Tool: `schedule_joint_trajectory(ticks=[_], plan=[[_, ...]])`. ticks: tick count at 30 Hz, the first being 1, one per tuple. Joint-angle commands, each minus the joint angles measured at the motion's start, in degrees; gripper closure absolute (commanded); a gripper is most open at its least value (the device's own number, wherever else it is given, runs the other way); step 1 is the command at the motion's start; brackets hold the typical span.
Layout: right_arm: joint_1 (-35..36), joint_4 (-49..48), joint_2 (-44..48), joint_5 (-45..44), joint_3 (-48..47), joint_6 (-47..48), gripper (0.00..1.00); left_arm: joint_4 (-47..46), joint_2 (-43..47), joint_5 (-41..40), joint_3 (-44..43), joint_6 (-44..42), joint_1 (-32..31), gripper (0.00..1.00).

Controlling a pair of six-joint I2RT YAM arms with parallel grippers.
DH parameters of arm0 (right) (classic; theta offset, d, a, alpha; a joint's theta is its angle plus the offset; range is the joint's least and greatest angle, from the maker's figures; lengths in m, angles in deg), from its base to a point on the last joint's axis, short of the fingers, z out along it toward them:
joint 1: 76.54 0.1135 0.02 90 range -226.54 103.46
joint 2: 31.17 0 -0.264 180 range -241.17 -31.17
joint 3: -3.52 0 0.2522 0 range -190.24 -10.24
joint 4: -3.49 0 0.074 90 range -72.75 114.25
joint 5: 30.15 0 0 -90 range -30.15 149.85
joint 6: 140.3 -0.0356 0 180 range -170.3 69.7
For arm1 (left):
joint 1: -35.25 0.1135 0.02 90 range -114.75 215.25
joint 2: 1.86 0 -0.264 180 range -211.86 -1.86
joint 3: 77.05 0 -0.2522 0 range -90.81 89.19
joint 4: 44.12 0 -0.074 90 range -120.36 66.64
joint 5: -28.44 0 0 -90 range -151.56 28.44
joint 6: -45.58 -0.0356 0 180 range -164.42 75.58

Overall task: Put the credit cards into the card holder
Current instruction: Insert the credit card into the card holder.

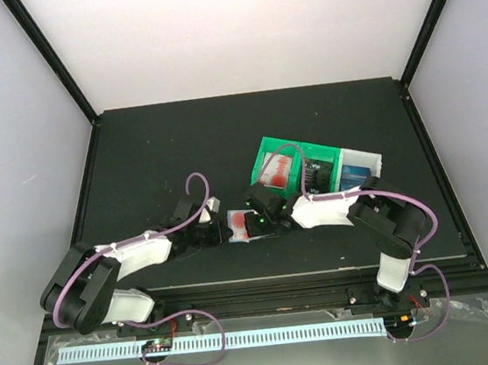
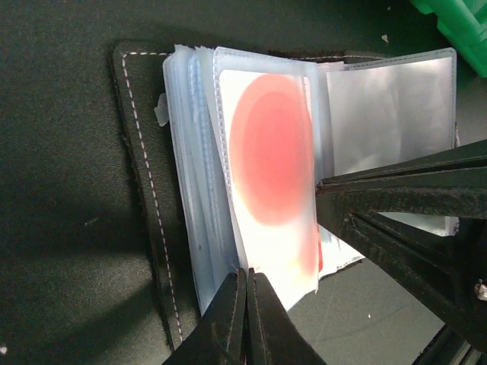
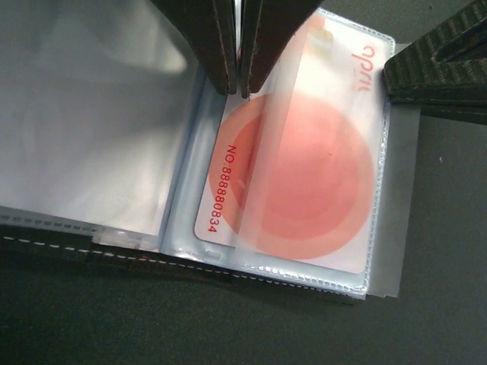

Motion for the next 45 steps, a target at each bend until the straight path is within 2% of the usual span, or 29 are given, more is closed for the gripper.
schedule_joint_trajectory(ticks=[1,5,12,16,20,26,35,45], plan=[[0.3,-1.5,-0.5,0.0,2.4,-0.7,0.94,0.1,2.7,0.0,-2.2,-1.4,-0.2,0.98],[0.3,-3.7,2.2,-0.1,4.1,-1.1,0.92,-0.4,3.7,2.0,-2.3,-2.0,-0.2,0.98],[0.3,-2.3,6.6,-5.6,6.1,-2.6,0.76,-2.5,2.9,6.2,-2.4,-1.0,-0.2,0.98],[0.3,-1.6,9.2,-8.9,7.6,-3.9,0.73,-3.2,1.9,7.7,-3.0,-0.8,-0.2,0.97],[0.4,-2.1,12.7,-11.8,9.5,-5.1,0.72,-4.4,0.2,10.4,-3.6,-0.8,-0.3,0.89],[0.3,-2.3,17.2,-14.8,11.7,-6.6,0.72,-6.9,-4.2,15.1,-5.6,-0.9,-0.9,0.69],[0.3,0.4,25.0,-21.5,14.6,-8.3,0.71,-8.3,-5.5,15.5,-8.6,-1.0,-3.7,0.57],[-0.7,6.3,33.6,-27.5,15.0,-7.4,0.65,-6.4,-11.5,9.7,-12.8,-2.1,-8.0,0.50]])
